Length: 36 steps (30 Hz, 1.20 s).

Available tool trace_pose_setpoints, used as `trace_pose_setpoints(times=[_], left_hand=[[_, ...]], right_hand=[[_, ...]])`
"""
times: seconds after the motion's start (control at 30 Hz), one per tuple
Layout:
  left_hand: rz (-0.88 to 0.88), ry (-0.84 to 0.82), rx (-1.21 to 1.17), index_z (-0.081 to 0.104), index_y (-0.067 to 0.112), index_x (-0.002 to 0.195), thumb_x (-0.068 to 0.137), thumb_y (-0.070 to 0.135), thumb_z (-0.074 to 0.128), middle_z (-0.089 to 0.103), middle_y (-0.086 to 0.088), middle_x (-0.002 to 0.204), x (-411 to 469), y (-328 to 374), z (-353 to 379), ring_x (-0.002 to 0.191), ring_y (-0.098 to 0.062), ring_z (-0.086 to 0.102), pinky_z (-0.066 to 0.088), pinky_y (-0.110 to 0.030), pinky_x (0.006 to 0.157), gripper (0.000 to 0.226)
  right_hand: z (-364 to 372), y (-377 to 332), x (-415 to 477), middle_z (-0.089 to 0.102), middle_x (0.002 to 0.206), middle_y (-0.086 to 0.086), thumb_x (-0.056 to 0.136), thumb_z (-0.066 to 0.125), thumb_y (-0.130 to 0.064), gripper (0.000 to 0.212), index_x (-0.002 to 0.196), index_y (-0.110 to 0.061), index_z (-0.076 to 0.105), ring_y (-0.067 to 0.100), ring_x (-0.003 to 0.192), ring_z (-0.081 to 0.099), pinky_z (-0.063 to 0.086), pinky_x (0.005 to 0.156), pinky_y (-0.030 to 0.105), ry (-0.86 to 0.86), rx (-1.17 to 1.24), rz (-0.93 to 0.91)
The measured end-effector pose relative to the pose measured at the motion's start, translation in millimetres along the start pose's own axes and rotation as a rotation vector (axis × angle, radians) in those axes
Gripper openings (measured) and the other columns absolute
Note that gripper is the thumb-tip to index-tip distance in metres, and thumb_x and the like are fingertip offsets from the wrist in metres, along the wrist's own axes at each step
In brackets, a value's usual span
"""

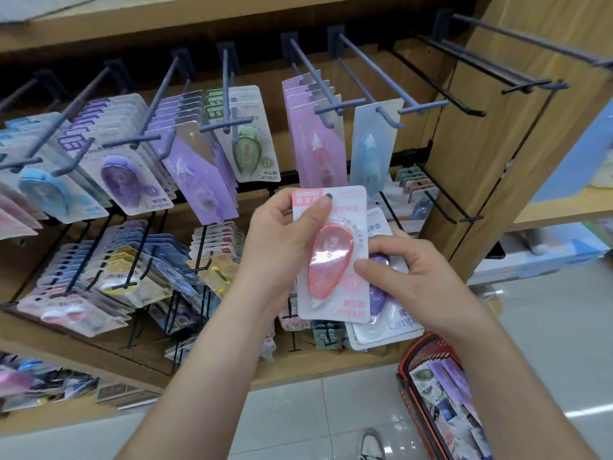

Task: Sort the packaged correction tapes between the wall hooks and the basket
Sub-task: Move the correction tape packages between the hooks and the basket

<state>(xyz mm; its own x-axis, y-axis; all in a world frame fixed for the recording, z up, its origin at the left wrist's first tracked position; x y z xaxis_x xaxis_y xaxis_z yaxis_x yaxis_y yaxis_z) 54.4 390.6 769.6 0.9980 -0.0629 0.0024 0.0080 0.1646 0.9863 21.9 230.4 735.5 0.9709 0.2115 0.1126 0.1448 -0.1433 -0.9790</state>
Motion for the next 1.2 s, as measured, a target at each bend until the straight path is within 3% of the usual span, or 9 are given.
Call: trace_pose_setpoints(times=[0.2,0.37,0.57,0.63,0.7,0.87,0.97,1.07,1.2], left_hand=[[-0.001,0.013,-0.124,0.069,0.011,0.090,0.089,0.006,0.063,0.074,-0.006,0.081,0,0,0,0.073,-0.020,0.069,0.057,-0.033,0.067,0.008],[0.062,0.146,-0.070,0.070,0.015,0.083,0.085,0.018,0.068,0.074,-0.001,0.073,0,9,-8,0.063,-0.014,0.068,0.056,-0.029,0.059,0.004],[0.262,0.304,0.515,0.061,0.038,0.099,0.095,0.003,0.056,0.062,0.036,0.096,-10,7,-51,0.085,-0.006,0.060,0.048,-0.023,0.080,0.036],[0.204,0.268,0.582,0.067,0.033,0.087,0.094,-0.003,0.053,0.065,0.035,0.086,-17,-4,-52,0.078,0.005,0.059,0.042,-0.010,0.071,0.040],[0.104,0.267,0.597,0.072,0.032,0.075,0.093,-0.008,0.050,0.070,0.025,0.075,-22,-16,-55,0.069,-0.007,0.063,0.048,-0.018,0.063,0.049],[0.005,0.390,0.499,0.079,0.034,0.077,0.083,0.001,0.051,0.077,0.011,0.088,-35,-27,-73,0.091,-0.013,0.071,0.055,-0.035,0.084,0.043],[0.013,0.477,0.441,0.079,0.032,0.083,0.088,-0.003,0.051,0.077,0.009,0.088,-50,-21,-86,0.090,-0.015,0.071,0.057,-0.039,0.083,0.046],[0.096,0.578,0.391,0.075,0.031,0.091,0.094,-0.002,0.055,0.072,0.017,0.090,-67,-12,-106,0.085,-0.004,0.066,0.052,-0.026,0.075,0.039],[0.093,0.723,0.274,0.068,0.025,0.101,0.093,0.006,0.062,0.067,0.007,0.094,-88,-3,-139,0.074,-0.004,0.066,0.052,-0.023,0.060,0.021]], right_hand=[[3,2,2,0.059,0.107,-0.023,0.092,0.068,-0.022,0.013,0.088,-0.032,0.075,0.003,0.111,0.056,0.046,0.095,0.021,0.100,-0.155,-0.074],[4,6,5,0.056,0.111,-0.023,0.093,0.067,-0.027,0.013,0.092,-0.040,0.071,0.001,0.115,0.053,0.043,0.100,0.028,0.101,-0.151,-0.048],[-1,4,10,0.058,0.135,-0.006,0.090,0.068,-0.003,0.074,0.132,-0.057,0.041,0.019,0.121,0.061,0.052,0.099,0.052,0.039,0.136,-0.036],[2,1,15,0.062,0.133,-0.001,0.083,0.074,-0.002,0.091,0.137,-0.060,0.030,0.020,0.117,0.064,0.053,0.098,0.051,0.040,0.232,-0.059],[8,-2,19,0.067,0.128,0.001,0.076,0.080,-0.011,0.095,0.133,-0.067,0.028,0.020,0.114,0.066,0.052,0.098,0.052,0.002,0.269,-0.069],[35,2,35,0.066,0.125,-0.005,0.077,0.077,-0.025,0.057,0.120,-0.055,0.056,0.016,0.114,0.064,0.052,0.099,0.049,-0.144,0.121,-0.104],[58,1,42,0.066,0.117,-0.007,0.082,0.073,-0.028,0.024,0.100,-0.044,0.072,0.002,0.110,0.061,0.047,0.098,0.024,-0.206,0.051,-0.142],[79,-5,45,0.062,0.110,-0.008,0.090,0.070,-0.012,0.026,0.092,-0.038,0.072,-0.011,0.102,0.056,0.038,0.086,0.002,-0.241,0.001,-0.186],[110,-8,54,0.063,0.119,-0.012,0.092,0.067,-0.022,0.026,0.108,-0.042,0.066,-0.001,0.114,0.056,0.041,0.097,0.014,-0.312,0.009,-0.207]])
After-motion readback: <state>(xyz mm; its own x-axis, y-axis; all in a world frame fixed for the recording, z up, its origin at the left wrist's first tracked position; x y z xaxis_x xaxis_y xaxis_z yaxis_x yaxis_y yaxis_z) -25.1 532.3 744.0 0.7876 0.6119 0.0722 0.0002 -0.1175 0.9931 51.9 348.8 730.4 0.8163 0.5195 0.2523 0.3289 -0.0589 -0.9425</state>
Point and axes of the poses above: each hand's wrist, its own x-axis towards the middle knuckle, its own z-axis out of the palm, y = z × x, the point moved 4 cm from there along x, towards the middle knuckle
